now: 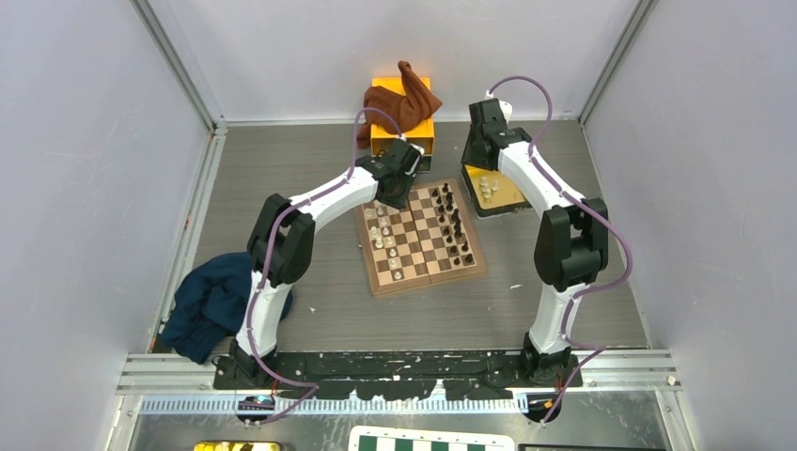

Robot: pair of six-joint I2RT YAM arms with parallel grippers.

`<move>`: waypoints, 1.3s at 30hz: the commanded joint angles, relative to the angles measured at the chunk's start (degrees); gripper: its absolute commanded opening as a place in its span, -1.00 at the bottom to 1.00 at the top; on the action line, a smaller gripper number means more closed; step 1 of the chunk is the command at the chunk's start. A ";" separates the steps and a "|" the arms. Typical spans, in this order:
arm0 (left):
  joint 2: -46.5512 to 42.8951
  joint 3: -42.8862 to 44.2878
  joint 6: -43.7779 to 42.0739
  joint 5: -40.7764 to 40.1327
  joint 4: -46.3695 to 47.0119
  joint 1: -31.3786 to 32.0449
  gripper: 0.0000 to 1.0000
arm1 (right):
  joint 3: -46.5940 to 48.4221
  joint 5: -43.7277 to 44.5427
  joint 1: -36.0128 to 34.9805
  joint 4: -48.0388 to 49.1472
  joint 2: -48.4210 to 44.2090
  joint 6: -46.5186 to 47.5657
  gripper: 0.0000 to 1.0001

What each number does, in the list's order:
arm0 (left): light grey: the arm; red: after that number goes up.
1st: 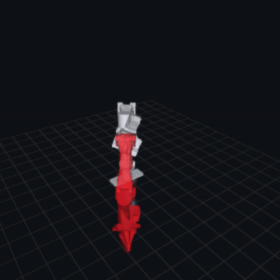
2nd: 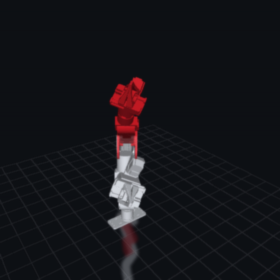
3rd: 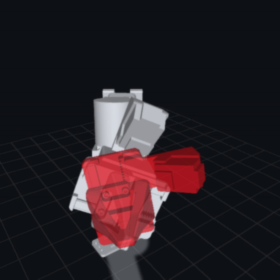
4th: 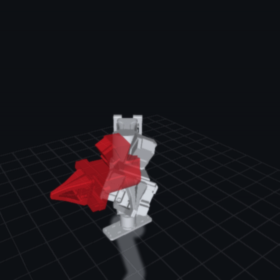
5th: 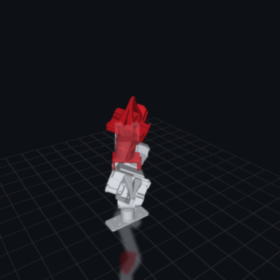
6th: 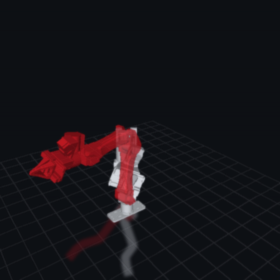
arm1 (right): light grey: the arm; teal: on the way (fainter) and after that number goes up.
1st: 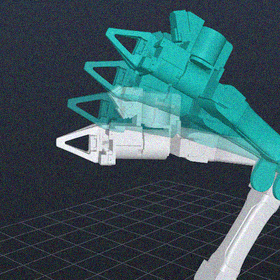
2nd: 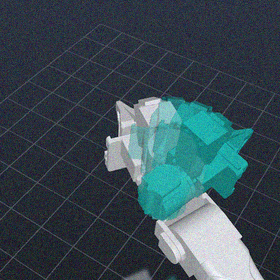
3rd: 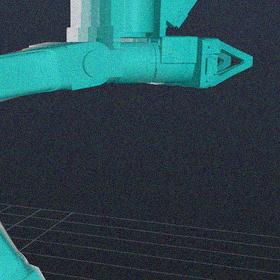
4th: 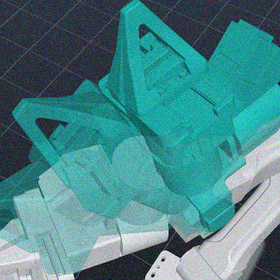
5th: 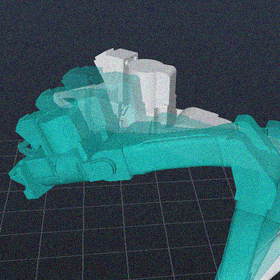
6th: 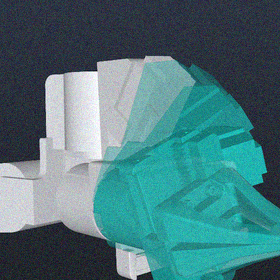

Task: Set up the chess pieces on the board
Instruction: Pick up the chess piece from the chessboard.

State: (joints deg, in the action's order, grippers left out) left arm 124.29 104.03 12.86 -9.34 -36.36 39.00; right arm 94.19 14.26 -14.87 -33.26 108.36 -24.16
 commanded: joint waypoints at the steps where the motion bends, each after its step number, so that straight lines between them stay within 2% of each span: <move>1: -0.45 1.62 -0.49 -1.37 0.44 0.20 -0.70 | 0.20 0.49 0.16 2.30 -3.67 -0.53 -0.24; 12: -2.10 1.18 -0.56 -2.32 -0.04 0.20 -0.86 | 0.29 1.11 0.20 2.23 -4.02 -0.13 -0.24; 23: -7.75 0.07 -0.56 -2.93 -0.29 0.20 -0.93 | 0.56 0.94 0.16 2.05 -4.07 -0.19 -0.24; 30: -11.41 -1.28 -1.17 -6.12 -0.53 0.08 -0.98 | 0.41 0.94 0.13 2.01 -4.21 -0.13 -0.24; 39: -14.77 -5.00 0.44 -7.62 0.48 -2.83 -1.00 | 1.06 1.04 0.13 1.53 -3.72 -0.27 -0.25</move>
State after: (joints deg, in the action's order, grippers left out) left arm 112.81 99.90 12.86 -15.07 -37.12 38.06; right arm 94.06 14.33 -14.87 -33.19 108.36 -24.14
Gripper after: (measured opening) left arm 0.141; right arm 0.380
